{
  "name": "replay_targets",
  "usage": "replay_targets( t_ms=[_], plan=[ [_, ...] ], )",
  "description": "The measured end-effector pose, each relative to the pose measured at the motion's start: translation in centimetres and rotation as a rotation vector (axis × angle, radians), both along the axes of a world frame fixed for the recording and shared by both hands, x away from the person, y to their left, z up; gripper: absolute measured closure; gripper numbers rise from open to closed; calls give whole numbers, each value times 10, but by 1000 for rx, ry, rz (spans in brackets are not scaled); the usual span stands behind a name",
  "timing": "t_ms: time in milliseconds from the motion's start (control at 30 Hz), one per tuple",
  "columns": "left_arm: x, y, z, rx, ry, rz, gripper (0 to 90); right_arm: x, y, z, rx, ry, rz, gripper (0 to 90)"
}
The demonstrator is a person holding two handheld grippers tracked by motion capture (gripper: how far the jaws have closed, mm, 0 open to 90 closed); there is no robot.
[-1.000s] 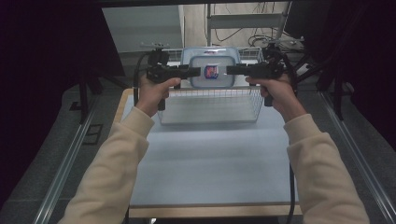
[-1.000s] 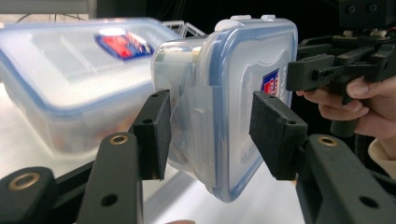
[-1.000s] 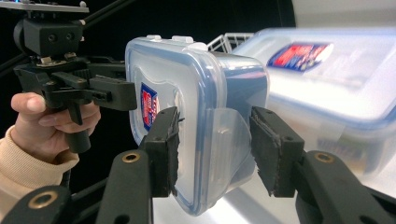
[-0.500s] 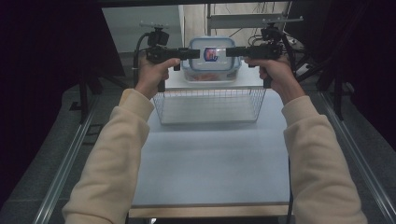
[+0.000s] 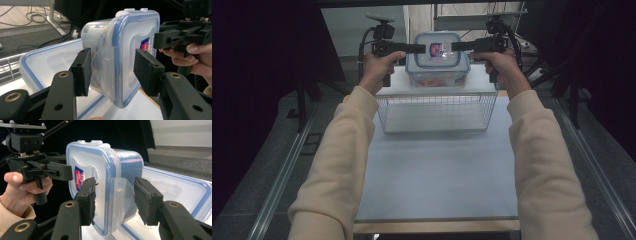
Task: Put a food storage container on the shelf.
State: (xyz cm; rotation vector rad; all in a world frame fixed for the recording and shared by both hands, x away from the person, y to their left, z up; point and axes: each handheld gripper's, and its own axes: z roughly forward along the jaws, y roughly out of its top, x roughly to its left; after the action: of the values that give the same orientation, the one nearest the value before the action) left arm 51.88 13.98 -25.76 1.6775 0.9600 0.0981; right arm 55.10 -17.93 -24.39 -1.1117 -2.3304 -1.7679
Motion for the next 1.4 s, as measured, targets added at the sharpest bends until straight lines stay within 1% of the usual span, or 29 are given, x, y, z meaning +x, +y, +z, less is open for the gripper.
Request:
replay_targets(
  t_ms=[67,167,200,300,333,367,400,433,500,633,733,833,867,900,933,967,1033,1100,1167,1233,1400],
  plan=[
    [3,-1,-2,-7,11,9,496,6,0,-3,-1,13,-3,527],
    [8,-1,-8,-3,25,9,495,12,0,-7,1,39,-8,525],
    [9,-1,-9,-24,31,15,494,13,0,-8,-2,45,-9,525],
    [12,-1,-11,-52,34,36,493,16,-1,-11,22,62,-22,524],
    [13,-1,-11,-64,43,42,491,17,-1,-11,24,64,-27,522],
    [14,-2,-12,-70,51,49,487,18,-1,-11,30,73,-33,522],
    [15,-3,-13,-67,54,56,476,19,-1,-12,33,73,-40,521],
    [16,-3,-14,-75,56,60,467,19,0,-12,34,73,-47,518],
    [18,-3,-16,-100,71,70,462,20,1,-13,41,81,-61,509],
    [23,-5,-20,-116,100,69,431,23,2,-17,55,110,-87,475],
    [24,-4,-23,-141,110,77,421,25,1,-20,76,132,-101,464],
    [26,-4,-26,-155,127,77,396,27,2,-22,86,148,-116,438],
    [27,-4,-27,-158,128,79,383,27,3,-23,85,153,-124,430],
    [26,-4,-28,-153,125,88,379,27,2,-24,85,154,-129,428],
    [26,-3,-28,-167,125,92,378,27,1,-24,80,157,-139,422],
    [26,-3,-28,-167,125,94,388,28,0,-25,85,156,-140,424],
    [26,-2,-29,-170,125,100,373,28,-3,-26,96,167,-147,422],
    [25,-1,-29,-173,128,107,358,27,-5,-26,100,155,-165,416],
    [24,-1,-29,-170,127,100,349,26,-6,-26,111,155,-168,406],
    [22,0,-28,-161,121,91,337,24,-9,-25,116,135,-174,401],
    [12,3,-21,-154,88,87,331,15,-19,-21,128,105,-177,424]
  ],
)
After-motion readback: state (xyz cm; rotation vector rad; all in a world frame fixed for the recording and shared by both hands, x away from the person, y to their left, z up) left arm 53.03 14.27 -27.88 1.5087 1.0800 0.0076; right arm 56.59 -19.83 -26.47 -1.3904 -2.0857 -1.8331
